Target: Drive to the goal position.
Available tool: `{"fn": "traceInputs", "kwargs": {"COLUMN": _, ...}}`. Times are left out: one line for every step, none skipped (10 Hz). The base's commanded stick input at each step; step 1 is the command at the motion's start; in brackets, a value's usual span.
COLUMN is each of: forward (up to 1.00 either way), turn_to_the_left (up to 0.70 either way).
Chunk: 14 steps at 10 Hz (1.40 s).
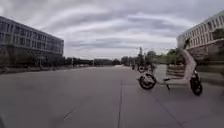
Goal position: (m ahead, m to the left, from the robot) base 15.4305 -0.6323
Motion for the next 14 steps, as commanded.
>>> {"fn": "traceInputs", "kwargs": {"forward": 0.85, "turn_to_the_left": 0.33}}
{"fn": "traceInputs", "kwargs": {"forward": 0.85, "turn_to_the_left": 0.15}}
{"fn": "traceInputs", "kwargs": {"forward": 0.85, "turn_to_the_left": 0.00}}
{"fn": "traceInputs", "kwargs": {"forward": 0.85, "turn_to_the_left": 0.00}}
{"fn": "traceInputs", "kwargs": {"forward": 0.85, "turn_to_the_left": 0.00}}
{"fn": "traceInputs", "kwargs": {"forward": 0.85, "turn_to_the_left": 0.00}}
{"fn": "traceInputs", "kwargs": {"forward": 0.85, "turn_to_the_left": 0.00}}
{"fn": "traceInputs", "kwargs": {"forward": 0.85, "turn_to_the_left": 0.00}}
{"fn": "traceInputs", "kwargs": {"forward": 0.85, "turn_to_the_left": 0.00}}
{"fn": "traceInputs", "kwargs": {"forward": 0.85, "turn_to_the_left": 0.00}}
{"fn": "traceInputs", "kwargs": {"forward": 0.85, "turn_to_the_left": 0.00}}
{"fn": "traceInputs", "kwargs": {"forward": 0.85, "turn_to_the_left": 0.00}}
{"fn": "traceInputs", "kwargs": {"forward": 0.85, "turn_to_the_left": 0.00}}
{"fn": "traceInputs", "kwargs": {"forward": 0.85, "turn_to_the_left": 0.00}}
